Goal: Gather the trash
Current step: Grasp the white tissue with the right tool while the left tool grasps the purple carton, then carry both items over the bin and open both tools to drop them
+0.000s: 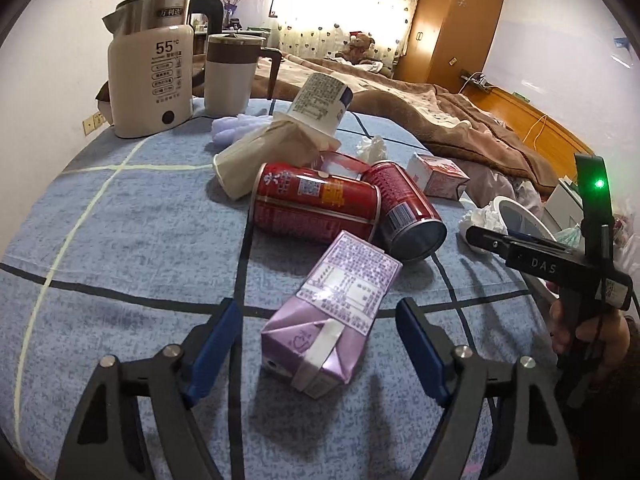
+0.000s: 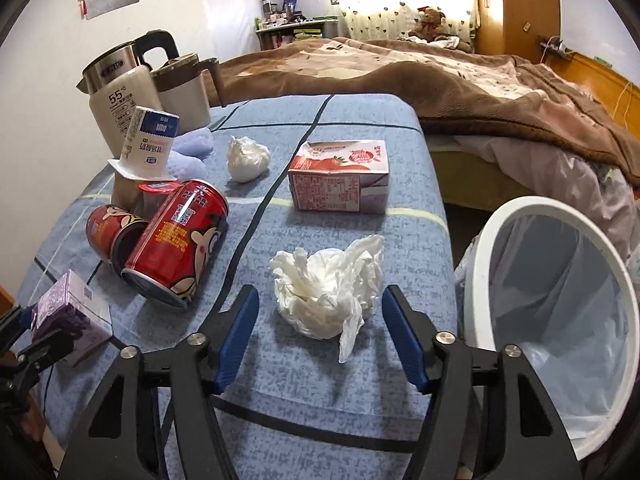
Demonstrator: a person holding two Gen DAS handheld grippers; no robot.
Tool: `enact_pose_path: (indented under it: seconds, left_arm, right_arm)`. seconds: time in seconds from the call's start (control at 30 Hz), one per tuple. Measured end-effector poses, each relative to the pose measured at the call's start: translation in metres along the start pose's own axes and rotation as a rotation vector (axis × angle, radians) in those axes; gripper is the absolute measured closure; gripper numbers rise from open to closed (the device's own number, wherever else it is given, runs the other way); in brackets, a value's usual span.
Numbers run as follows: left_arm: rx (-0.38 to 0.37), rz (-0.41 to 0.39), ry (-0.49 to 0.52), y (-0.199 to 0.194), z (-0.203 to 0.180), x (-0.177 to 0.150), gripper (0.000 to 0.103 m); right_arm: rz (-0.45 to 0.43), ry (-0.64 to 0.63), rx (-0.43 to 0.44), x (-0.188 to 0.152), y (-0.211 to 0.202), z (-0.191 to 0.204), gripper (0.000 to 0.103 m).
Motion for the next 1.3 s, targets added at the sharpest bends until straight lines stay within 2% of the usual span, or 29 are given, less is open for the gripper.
enact_pose_path:
  seconds: [0.07,0.13,0.2,0.23,0.37,0.57,0.73,0.83,1.13,1.3]
  left_arm:
    - [-0.024,0.003,0.004,0.003,-0.003,0.001,0.03]
    - [-0.031,0.005,0.018,0.006,-0.006,0.002,0.045]
    - [-0.036,0.013,0.025,0.009,-0.01,0.002,0.058]
    - [-0.049,0.015,0.027,0.01,-0.013,0.002,0.061]
    - [-0.044,0.009,0.032,0.01,-0.019,0.005,0.062]
    - [-0.042,-0.039,0.052,-0.002,-0.032,0.014,0.062]
    - [-0.085,-0.069,0.08,-0.011,-0.054,0.029,0.062]
    - [-0.134,-0.081,0.095,-0.008,-0.074,0.044,0.062]
    - [-0.341,-0.065,0.181,0.025,-0.155,0.083,0.062]
    - [-0.388,-0.018,0.239,0.051,-0.204,0.093,0.062]
  right_arm:
    - [0.002,0.008,0.004,0.0,0.002,-0.002,0.056]
    - [0.002,0.022,0.011,0.0,0.002,-0.004,0.062]
    - [-0.004,0.035,0.032,-0.001,0.0,-0.006,0.075]
    - [-0.011,0.042,0.037,-0.001,-0.002,-0.008,0.077]
    - [-0.03,0.055,0.058,-0.001,-0.009,-0.01,0.082]
    - [-0.07,0.078,0.089,-0.002,-0.025,-0.014,0.083]
    - [-0.106,0.11,0.113,0.0,-0.046,-0.026,0.083]
    - [-0.131,0.127,0.111,0.002,-0.064,-0.039,0.083]
    - [-0.174,0.205,-0.007,0.008,-0.101,-0.111,0.083]
    - [-0.163,0.267,-0.063,0.006,-0.102,-0.152,0.083]
Point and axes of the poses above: each gripper's, at about its wrist camera, not at the fingertips, and y roughly the way its jaws point, z to its left, x to its top, the point moved 3 cm from there along y, roughly the way its jaws point, and after that the axes turned 6 degrees about y, right-handed, at the moved point
